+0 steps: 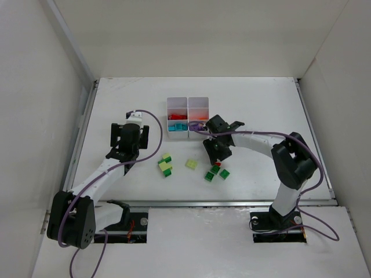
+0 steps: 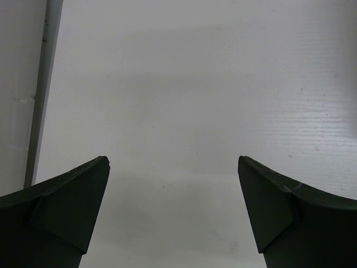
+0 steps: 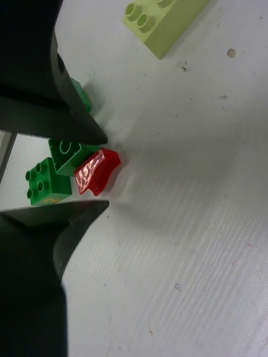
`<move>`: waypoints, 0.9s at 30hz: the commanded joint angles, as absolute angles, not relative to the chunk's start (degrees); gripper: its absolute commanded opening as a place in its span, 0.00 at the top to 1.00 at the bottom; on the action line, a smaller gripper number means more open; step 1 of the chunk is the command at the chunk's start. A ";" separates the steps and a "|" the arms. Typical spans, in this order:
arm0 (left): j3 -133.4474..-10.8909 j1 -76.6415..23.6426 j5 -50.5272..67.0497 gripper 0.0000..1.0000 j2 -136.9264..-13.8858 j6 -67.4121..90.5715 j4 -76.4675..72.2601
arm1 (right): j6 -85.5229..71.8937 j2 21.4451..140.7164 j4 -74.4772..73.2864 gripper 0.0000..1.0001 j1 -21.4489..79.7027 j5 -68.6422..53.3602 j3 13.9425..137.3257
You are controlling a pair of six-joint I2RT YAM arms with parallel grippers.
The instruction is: Sort the legos into containers by color
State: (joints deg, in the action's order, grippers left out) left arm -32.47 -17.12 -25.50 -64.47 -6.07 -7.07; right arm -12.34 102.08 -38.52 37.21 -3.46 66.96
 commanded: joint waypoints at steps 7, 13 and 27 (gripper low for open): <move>-32.17 -16.87 -25.84 0.00 -63.19 -5.54 -8.61 | -12.92 103.01 -37.96 0.60 37.62 -3.96 67.15; -32.17 -16.87 -25.84 0.00 -63.19 -5.54 -8.61 | -12.39 103.01 -37.97 0.79 37.62 -3.34 67.15; -32.17 -16.87 -25.84 0.00 -63.19 -6.06 -8.61 | -3.72 99.05 -37.19 1.00 39.72 -0.35 79.60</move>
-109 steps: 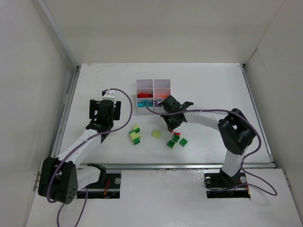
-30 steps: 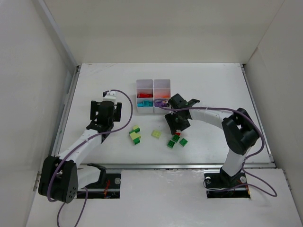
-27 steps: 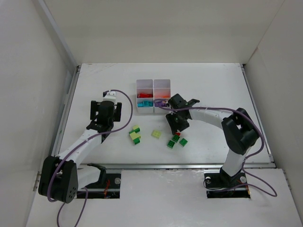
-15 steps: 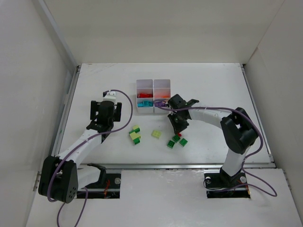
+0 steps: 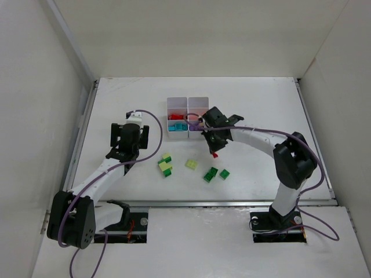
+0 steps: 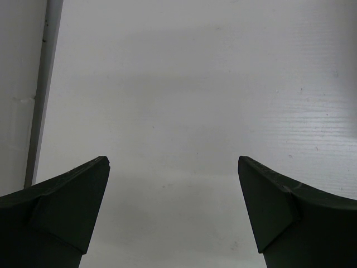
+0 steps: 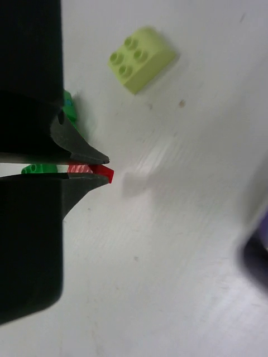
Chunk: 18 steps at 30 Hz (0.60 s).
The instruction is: Sort the legos into containers by color
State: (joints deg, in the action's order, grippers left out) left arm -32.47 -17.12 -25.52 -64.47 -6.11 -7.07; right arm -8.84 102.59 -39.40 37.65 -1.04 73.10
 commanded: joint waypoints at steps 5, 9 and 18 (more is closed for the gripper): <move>-32.17 -16.87 -25.84 0.00 -63.19 -6.06 -8.61 | 3.86 101.15 -30.16 1.00 41.75 -0.88 88.84; -32.17 -16.87 -25.84 0.00 -62.67 -6.06 -8.09 | 7.81 108.00 -24.70 1.00 41.75 -1.84 99.38; -32.17 -16.87 -26.37 0.00 -62.14 -6.06 -7.56 | 11.42 123.05 -23.12 1.00 41.75 0.35 115.40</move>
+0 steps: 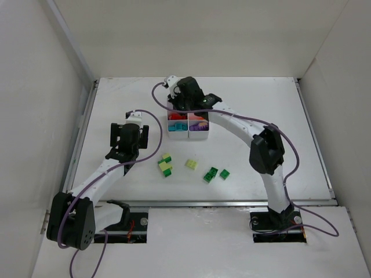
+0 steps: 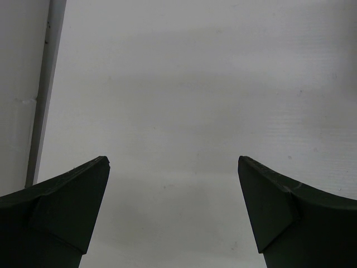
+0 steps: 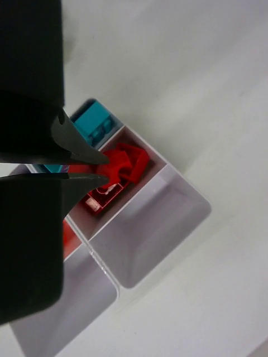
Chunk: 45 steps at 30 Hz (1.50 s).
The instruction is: Sort the legos into containers by color
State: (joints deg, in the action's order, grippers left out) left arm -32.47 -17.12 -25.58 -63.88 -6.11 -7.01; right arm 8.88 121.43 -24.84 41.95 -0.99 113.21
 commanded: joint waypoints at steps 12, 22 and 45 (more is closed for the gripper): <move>-32.17 -16.87 -26.37 0.00 -63.19 -6.06 -7.56 | 11.43 124.54 -21.01 0.45 41.75 2.81 114.70; -33.31 -16.87 -25.84 0.00 -64.25 -6.59 -7.56 | 9.76 114.10 -26.36 0.31 41.75 3.51 111.46; -32.78 -16.87 -23.12 0.00 -65.92 -6.59 -10.28 | -13.10 90.26 -50.10 0.16 38.14 -2.81 60.30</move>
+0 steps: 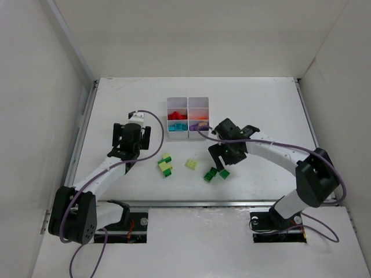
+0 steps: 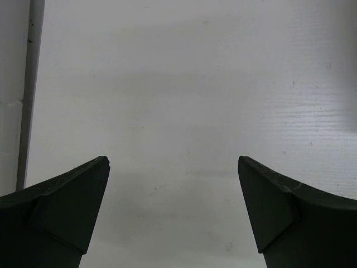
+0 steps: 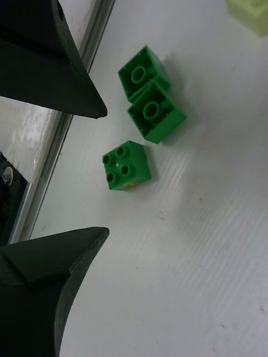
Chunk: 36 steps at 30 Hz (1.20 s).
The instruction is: Sort the legos into containers by color
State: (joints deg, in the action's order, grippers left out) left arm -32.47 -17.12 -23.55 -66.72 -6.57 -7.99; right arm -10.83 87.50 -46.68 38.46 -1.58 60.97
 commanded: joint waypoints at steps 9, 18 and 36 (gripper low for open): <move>-31.73 -16.87 -23.12 0.00 -64.16 -6.59 -10.28 | -13.10 93.68 -47.37 0.20 38.14 -1.41 60.81; -31.73 -16.87 -23.64 0.00 -63.63 -7.12 -10.28 | -13.10 97.38 -45.70 0.48 38.14 -1.23 61.52; -31.73 -16.87 -23.64 0.00 -63.63 -7.12 -10.28 | -18.72 87.88 -36.06 1.00 38.14 17.31 80.06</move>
State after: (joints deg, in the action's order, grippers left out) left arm -32.25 -17.12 -23.22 -65.47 -7.01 -8.23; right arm -16.60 89.30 -44.14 37.93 11.03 74.70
